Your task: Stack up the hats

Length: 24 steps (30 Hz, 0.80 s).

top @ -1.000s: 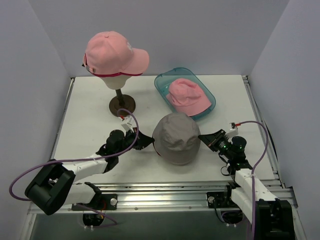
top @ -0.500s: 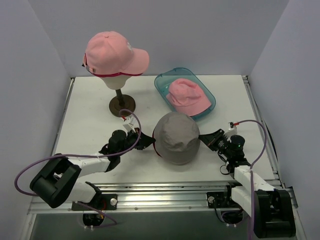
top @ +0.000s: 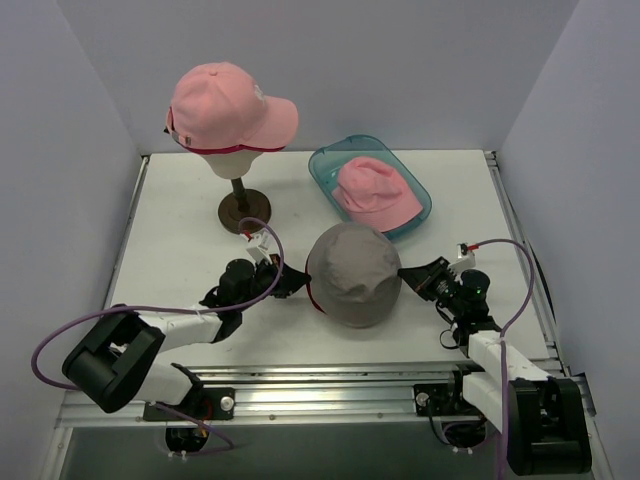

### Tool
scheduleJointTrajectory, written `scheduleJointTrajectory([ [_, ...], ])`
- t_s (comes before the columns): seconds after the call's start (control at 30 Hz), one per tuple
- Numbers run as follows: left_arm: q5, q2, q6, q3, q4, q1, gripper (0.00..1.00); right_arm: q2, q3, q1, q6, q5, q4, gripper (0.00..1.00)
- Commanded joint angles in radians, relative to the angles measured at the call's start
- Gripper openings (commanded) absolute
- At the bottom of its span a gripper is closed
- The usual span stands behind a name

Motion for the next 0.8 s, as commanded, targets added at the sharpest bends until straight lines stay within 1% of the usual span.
scheduleJointTrajectory([
  [0.0, -0.055, 0.008, 0.040, 0.006, -0.056, 0.005, 0.02, 0.005, 0.001, -0.002, -0.059, 0.092, -0.071, 0.00],
  [0.07, -0.049, -0.025, 0.039, 0.009, -0.065, 0.003, 0.02, -0.008, 0.018, -0.004, -0.072, 0.084, -0.099, 0.00],
  [0.1, -0.046, -0.043, 0.040, 0.010, -0.088, 0.004, 0.03, -0.037, 0.046, -0.004, -0.078, 0.082, -0.144, 0.00],
  [0.13, -0.043, -0.067, 0.046, 0.018, -0.105, 0.005, 0.03, -0.057, 0.064, -0.004, -0.087, 0.082, -0.174, 0.02],
  [0.17, -0.043, -0.127, 0.051, 0.024, -0.126, 0.003, 0.06, -0.077, 0.083, -0.004, -0.098, 0.088, -0.209, 0.05],
  [0.2, -0.055, -0.162, 0.057, 0.033, -0.186, 0.004, 0.22, -0.123, 0.104, -0.004, -0.102, 0.099, -0.291, 0.13],
  [0.23, -0.070, -0.239, 0.071, 0.058, -0.230, 0.005, 0.30, -0.146, 0.150, -0.004, -0.113, 0.114, -0.336, 0.19],
  [0.27, -0.088, -0.279, 0.080, 0.076, -0.278, 0.005, 0.36, -0.168, 0.175, -0.004, -0.119, 0.131, -0.384, 0.24],
  [0.3, -0.110, -0.316, 0.092, 0.096, -0.378, 0.005, 0.46, -0.205, 0.196, -0.004, -0.134, 0.166, -0.468, 0.33],
  [0.33, -0.159, -0.388, 0.109, 0.116, -0.434, 0.005, 0.52, -0.223, 0.236, -0.004, -0.141, 0.183, -0.502, 0.36],
  [0.37, -0.182, -0.420, 0.117, 0.159, -0.486, 0.005, 0.60, -0.237, 0.250, -0.002, -0.144, 0.194, -0.527, 0.39],
  [0.4, -0.220, -0.445, 0.123, 0.180, -0.593, 0.006, 0.71, -0.252, 0.259, -0.004, -0.150, 0.199, -0.551, 0.43],
  [0.43, -0.272, -0.469, 0.138, 0.203, -0.646, 0.006, 0.86, -0.254, 0.268, -0.031, -0.156, 0.200, -0.564, 0.44],
  [0.5, -0.303, -0.519, 0.164, 0.269, -0.776, 0.009, 0.99, -0.245, 0.302, -0.034, -0.170, 0.210, -0.600, 0.46],
  [0.53, -0.315, -0.529, 0.186, 0.294, -0.810, 0.012, 0.94, -0.240, 0.311, -0.034, -0.177, 0.229, -0.605, 0.46],
  [0.63, -0.323, -0.533, 0.230, 0.401, -0.910, 0.015, 0.94, -0.191, 0.368, -0.037, -0.171, 0.262, -0.550, 0.47],
  [0.7, -0.311, -0.519, 0.257, 0.485, -0.956, 0.015, 0.94, -0.081, 0.483, -0.037, -0.179, 0.265, -0.512, 0.47],
  [0.77, -0.288, -0.499, 0.295, 0.526, -0.965, 0.014, 0.94, 0.016, 0.573, -0.033, -0.220, 0.265, -0.493, 0.48],
])
